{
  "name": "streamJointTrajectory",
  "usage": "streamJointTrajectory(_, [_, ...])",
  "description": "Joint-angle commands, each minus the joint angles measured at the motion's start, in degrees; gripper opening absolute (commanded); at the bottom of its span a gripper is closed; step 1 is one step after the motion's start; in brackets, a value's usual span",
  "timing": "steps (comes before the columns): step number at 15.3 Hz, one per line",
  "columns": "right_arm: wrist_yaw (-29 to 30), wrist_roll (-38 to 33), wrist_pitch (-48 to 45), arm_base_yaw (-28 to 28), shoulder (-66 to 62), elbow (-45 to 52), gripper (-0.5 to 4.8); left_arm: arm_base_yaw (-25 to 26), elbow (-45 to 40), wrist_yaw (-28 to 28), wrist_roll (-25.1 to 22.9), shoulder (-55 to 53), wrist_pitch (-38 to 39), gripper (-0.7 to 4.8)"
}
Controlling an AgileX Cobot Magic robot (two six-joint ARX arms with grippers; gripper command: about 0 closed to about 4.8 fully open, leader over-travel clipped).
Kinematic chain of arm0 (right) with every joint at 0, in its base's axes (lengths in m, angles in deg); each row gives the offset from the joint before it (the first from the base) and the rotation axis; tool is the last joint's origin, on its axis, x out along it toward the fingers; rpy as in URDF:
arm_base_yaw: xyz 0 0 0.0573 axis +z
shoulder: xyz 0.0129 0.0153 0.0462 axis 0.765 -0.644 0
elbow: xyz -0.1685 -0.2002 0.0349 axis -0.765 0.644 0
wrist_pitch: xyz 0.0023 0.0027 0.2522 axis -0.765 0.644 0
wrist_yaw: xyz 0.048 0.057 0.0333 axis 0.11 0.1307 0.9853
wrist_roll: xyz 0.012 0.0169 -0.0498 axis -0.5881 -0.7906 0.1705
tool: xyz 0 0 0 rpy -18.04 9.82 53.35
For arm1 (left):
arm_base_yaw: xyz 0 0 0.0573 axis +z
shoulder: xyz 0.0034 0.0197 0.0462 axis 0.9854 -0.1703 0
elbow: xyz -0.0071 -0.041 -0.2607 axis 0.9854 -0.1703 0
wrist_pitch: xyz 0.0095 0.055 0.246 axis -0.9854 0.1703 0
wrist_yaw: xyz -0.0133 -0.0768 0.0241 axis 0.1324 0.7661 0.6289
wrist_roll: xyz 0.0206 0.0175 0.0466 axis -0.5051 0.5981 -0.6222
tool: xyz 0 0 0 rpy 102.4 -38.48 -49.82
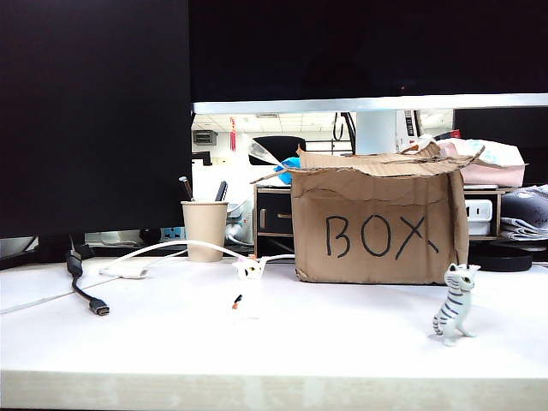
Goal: Put the doll that is least similar in size compared to the others into the paper box.
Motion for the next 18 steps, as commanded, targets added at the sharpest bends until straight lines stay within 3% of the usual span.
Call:
streamJointTrajectory(1, [13.7, 0.8, -5.6, -7.8, 8.5, 13.1, -0.01, 0.1, 0.1, 0.2, -0.1, 0.0, -0.3, -0.05])
streamJointTrajectory(4, [12.4, -1.6, -2.6, -11.7, 13.5, 19.4, -0.01, 0.1, 0.1, 0.2, 0.0, 0.0, 0.0, -0.05])
streamJointTrajectory(6, [6.6, -3.2, -2.7, -12.5, 13.4, 21.5, -0.01, 0.1, 0.1, 0.2, -0.1, 0.0, 0.0, -0.05])
streamJointTrajectory(13, [6.6, -2.9, -5.1, -12.9, 13.4, 23.9, -0.01, 0.1, 0.1, 0.2, -0.1, 0.0, 0.0, -0.05])
streamJointTrajectory(18, [7.0, -2.9, -5.5, -16.5, 13.4, 23.9, -0.01, 0.1, 0.1, 0.2, -0.1, 0.0, 0.0, -0.05])
